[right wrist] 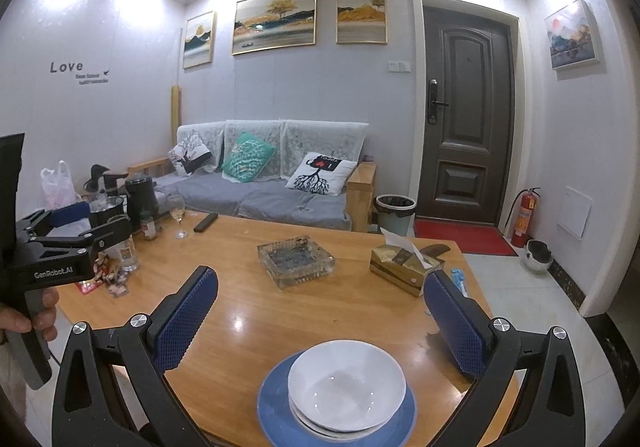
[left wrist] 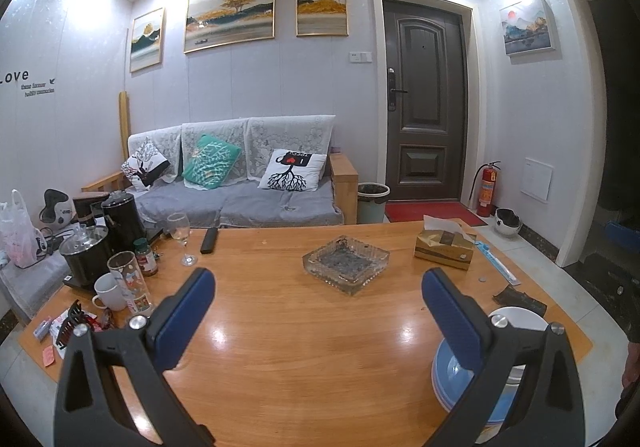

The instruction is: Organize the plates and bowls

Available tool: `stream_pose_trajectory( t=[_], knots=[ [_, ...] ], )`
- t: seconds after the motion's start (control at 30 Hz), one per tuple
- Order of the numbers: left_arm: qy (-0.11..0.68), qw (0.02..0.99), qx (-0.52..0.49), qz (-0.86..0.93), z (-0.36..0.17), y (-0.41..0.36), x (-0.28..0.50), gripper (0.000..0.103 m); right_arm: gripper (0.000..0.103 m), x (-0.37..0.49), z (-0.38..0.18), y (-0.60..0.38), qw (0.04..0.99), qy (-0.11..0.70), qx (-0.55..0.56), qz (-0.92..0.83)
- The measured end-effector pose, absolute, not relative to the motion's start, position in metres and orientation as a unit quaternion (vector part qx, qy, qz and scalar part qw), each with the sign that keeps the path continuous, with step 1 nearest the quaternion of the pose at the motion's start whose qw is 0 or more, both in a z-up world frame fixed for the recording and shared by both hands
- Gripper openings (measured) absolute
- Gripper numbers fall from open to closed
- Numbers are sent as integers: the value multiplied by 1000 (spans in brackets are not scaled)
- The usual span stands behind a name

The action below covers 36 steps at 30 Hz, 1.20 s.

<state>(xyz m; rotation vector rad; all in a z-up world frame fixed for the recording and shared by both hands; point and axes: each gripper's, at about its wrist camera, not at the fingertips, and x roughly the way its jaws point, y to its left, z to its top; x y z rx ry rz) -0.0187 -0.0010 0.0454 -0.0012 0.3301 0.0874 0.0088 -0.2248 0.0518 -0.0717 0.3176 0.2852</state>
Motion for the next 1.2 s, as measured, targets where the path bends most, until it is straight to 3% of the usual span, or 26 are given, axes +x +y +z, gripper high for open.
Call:
stream_pose_trajectory(
  t=[1.2],
  knots=[
    [160, 986, -1, 41, 48, -5, -21, 102, 102, 7, 48, -229, 976, 165, -25, 140]
  ],
)
